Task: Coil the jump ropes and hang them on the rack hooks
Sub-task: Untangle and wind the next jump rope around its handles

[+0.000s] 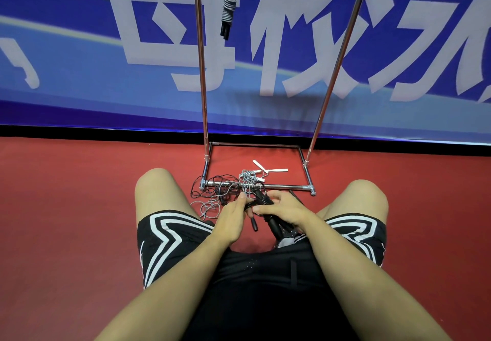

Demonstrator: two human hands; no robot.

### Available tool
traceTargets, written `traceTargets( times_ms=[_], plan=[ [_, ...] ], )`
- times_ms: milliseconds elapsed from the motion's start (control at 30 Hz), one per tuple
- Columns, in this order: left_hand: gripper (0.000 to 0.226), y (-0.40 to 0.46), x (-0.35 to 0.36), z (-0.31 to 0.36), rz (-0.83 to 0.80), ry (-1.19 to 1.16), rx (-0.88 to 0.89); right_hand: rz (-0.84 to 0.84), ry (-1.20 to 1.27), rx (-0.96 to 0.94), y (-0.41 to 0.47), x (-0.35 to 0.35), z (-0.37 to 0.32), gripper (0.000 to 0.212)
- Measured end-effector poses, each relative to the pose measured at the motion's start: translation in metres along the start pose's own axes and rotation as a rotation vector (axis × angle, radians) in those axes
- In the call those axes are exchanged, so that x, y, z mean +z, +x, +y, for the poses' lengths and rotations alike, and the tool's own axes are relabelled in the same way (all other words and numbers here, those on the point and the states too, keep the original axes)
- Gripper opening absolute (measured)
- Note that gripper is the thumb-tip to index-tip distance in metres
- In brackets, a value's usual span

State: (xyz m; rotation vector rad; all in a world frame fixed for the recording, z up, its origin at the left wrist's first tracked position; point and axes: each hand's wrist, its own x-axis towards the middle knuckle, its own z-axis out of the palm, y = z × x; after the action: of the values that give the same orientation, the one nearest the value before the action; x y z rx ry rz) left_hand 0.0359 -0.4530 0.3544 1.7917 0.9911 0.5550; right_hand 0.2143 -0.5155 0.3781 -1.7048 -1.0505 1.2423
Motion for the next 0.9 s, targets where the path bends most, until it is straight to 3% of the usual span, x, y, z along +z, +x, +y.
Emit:
traceTargets(
  times_ms=[100, 367, 500, 700, 900],
  plan=[
    [0.068, 0.0, 0.002, 0.0, -0.033, 0.024, 0.017, -0.019, 0.012, -0.01, -0.001, -0.001, 0.001, 0.04],
    [0.067, 0.007, 0.004, -0.003, -0.029, 0.003, -0.078, -0.047, -0.06, -0.003, -0.004, 0.003, -0.002, 0.049],
    [0.063, 0.009, 0.007, -0.005, -0.113, -0.151, -0.212, -0.008, -0.046, -0.028, -0.002, 0.0, 0.002, 0.05],
    [0.056, 0.011, 0.009, -0.012, -0.285, -0.126, -0.29, 0.026, 0.093, -0.005, -0.003, -0.002, 0.002, 0.048],
    [0.039, 0.008, 0.0, -0.008, -0.022, -0.131, -0.14, 0.04, 0.117, -0.018, -0.003, -0.002, 0.001, 0.036]
  ],
)
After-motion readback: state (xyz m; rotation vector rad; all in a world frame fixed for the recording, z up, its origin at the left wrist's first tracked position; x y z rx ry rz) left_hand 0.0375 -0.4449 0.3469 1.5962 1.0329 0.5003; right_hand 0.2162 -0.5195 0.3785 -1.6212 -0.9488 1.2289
